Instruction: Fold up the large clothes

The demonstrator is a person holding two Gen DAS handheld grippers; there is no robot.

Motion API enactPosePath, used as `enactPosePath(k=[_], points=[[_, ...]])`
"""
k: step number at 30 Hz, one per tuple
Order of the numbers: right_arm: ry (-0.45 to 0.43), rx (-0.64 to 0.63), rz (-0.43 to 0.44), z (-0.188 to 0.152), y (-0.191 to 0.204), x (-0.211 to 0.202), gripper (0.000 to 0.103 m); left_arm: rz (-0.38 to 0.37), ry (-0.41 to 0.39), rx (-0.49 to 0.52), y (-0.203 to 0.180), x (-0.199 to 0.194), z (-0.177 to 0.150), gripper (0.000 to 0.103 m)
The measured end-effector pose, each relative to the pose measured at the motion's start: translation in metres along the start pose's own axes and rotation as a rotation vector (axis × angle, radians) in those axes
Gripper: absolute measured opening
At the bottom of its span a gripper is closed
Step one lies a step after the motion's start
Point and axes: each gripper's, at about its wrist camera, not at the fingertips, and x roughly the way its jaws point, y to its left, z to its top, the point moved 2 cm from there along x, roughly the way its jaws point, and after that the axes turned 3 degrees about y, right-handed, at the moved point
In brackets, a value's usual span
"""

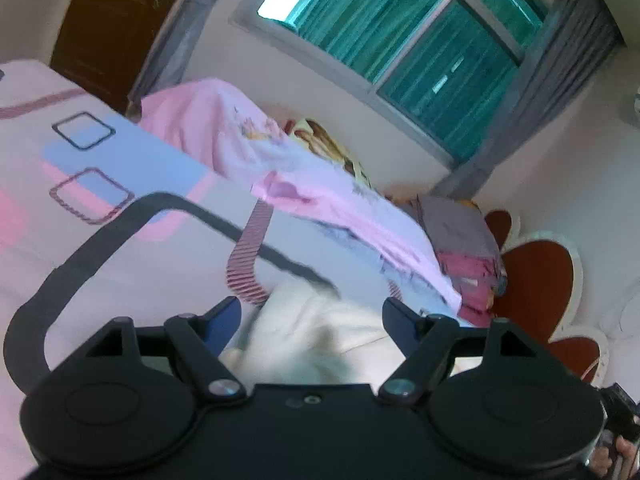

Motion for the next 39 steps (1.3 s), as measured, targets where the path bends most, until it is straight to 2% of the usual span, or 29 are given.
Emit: enactPosePath(k=[5,8,9,10,11,12,13,14,19,21,23,26,27,30,33,34,35,36,37,39], points=[[0.103,-0.14,-0.055,-0.004,-0.002,0.037,0.081,-0.017,0.112,0.089,0.01,0.023,0.003,0.077],[0.151,-0.204,-0.101,-0.009,-0.002,0.061,0.08,0.006,0.175,0.115,0.013,0.049,0.006,0.074],[0.162,-0.219,-0.099,-0.01,-0.001,0.065,0.064,0.01,0.206,0.112,0.014,0.057,0.007,0.074],[0.186,-0.229,-0.086,-0.013,0.0,0.069,0.025,0.014,0.233,0.1,0.016,0.064,0.006,0.071],[0.212,-0.235,-0.095,-0.016,-0.001,0.077,0.015,-0.009,0.251,0.087,0.018,0.068,0.004,0.042],[0.211,-0.261,-0.111,-0.018,0.002,0.079,0.012,-0.053,0.264,0.079,0.018,0.071,0.003,0.018],[0.185,-0.307,-0.113,-0.021,0.008,0.076,0.006,-0.065,0.251,0.079,0.015,0.071,0.003,0.011],[0.152,-0.338,-0.115,-0.022,0.013,0.071,0.006,-0.069,0.216,0.1,0.012,0.067,0.004,0.005],[-0.061,-0.398,-0.054,-0.011,0.035,0.039,0.004,-0.186,-0.024,0.121,0.003,0.037,0.012,0.004],[-0.069,-0.412,-0.084,-0.011,0.037,0.046,0.004,-0.164,-0.051,0.137,0.0,0.038,0.014,0.004],[-0.015,-0.416,-0.158,-0.016,0.03,0.067,0.004,-0.108,-0.006,0.147,0.0,0.054,0.011,0.004],[0.135,-0.387,-0.286,-0.036,0.009,0.11,0.005,-0.013,0.129,0.155,0.007,0.089,-0.001,0.005],[0.157,-0.383,-0.302,-0.042,0.004,0.117,0.005,0.002,0.154,0.164,0.007,0.096,-0.005,0.005],[0.15,-0.341,-0.311,-0.046,-0.004,0.124,0.005,0.021,0.176,0.151,0.011,0.103,-0.007,0.008],[0.164,-0.355,-0.321,-0.044,-0.002,0.121,0.005,0.05,0.176,0.157,0.012,0.104,-0.005,0.023],[0.158,-0.344,-0.327,-0.041,-0.001,0.117,0.007,0.065,0.167,0.153,0.013,0.101,-0.002,0.035],[0.138,-0.329,-0.345,-0.037,0.001,0.111,0.019,0.101,0.145,0.14,0.014,0.096,0.002,0.056],[0.089,-0.326,-0.381,-0.032,0.004,0.096,0.063,0.145,0.113,0.133,0.014,0.084,0.004,0.064],[0.01,-0.354,-0.381,-0.032,0.013,0.078,0.083,0.16,0.072,0.141,0.009,0.07,0.006,0.065],[-0.027,-0.397,-0.304,-0.037,0.032,0.056,0.082,0.118,0.01,0.182,-0.011,0.045,0.003,0.064]])
